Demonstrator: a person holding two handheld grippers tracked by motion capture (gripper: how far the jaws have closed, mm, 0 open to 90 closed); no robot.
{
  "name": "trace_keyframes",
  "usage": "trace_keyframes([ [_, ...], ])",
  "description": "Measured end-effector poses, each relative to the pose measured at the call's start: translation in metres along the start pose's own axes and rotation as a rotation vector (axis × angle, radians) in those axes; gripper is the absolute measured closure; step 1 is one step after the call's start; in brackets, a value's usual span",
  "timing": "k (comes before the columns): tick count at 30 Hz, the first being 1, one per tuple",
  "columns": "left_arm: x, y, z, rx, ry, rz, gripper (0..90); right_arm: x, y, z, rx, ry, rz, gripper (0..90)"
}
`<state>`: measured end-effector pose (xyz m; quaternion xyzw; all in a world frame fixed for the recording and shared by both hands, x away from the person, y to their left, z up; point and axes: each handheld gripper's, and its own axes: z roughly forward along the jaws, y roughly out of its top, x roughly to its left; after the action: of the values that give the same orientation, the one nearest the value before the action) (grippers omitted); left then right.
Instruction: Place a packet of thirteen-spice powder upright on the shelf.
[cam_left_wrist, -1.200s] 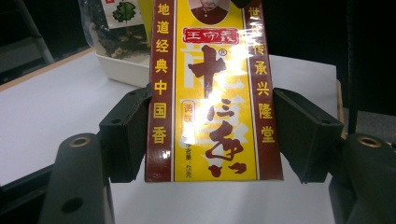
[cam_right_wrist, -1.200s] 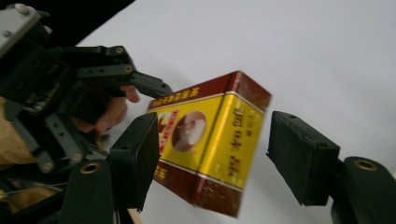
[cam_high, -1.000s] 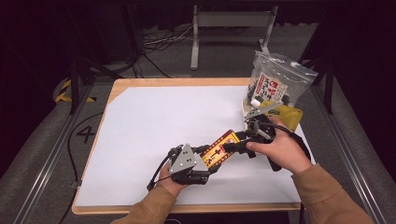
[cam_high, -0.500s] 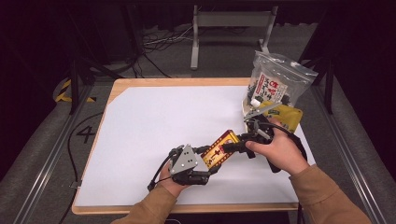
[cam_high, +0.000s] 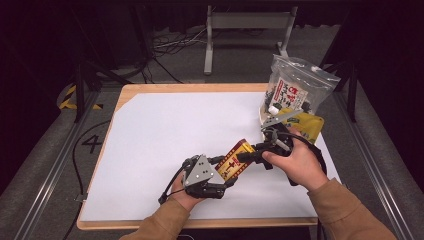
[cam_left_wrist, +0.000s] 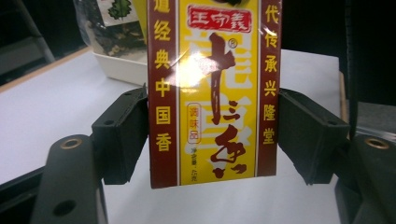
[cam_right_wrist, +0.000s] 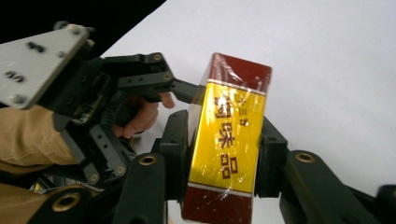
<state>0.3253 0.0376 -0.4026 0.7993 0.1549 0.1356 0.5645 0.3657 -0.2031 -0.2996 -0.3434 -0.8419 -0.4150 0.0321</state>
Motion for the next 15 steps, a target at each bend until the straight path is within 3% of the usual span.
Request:
trace_keyframes([
  [1, 0.001, 0.0, 0.0, -0.001, -0.011, -0.012, 28.5, 0.002, 0.001, -0.002, -0.001, -0.012, -0.027, 68.0],
  [3, 0.003, 0.001, -0.001, 0.005, -0.018, -0.024, 23.8, 0.005, 0.002, -0.006, 0.01, -0.092, -0.083, 68.3],
  [4, 0.005, 0.001, -0.002, 0.009, -0.018, -0.027, 22.2, 0.005, 0.002, -0.009, 0.007, -0.103, -0.1, 68.3],
  [8, 0.01, 0.003, -0.006, 0.025, -0.03, -0.059, 19.4, 0.006, 0.004, -0.016, 0.003, -0.099, -0.121, 68.3],
  [11, 0.014, 0.006, -0.01, 0.057, -0.068, -0.097, 20.4, 0.007, 0.006, -0.024, 0.011, -0.12, -0.15, 68.3],
  [15, 0.019, 0.009, -0.018, 0.084, -0.063, -0.097, 20.5, 0.004, 0.008, -0.036, 0.021, -0.139, -0.178, 68.2],
])
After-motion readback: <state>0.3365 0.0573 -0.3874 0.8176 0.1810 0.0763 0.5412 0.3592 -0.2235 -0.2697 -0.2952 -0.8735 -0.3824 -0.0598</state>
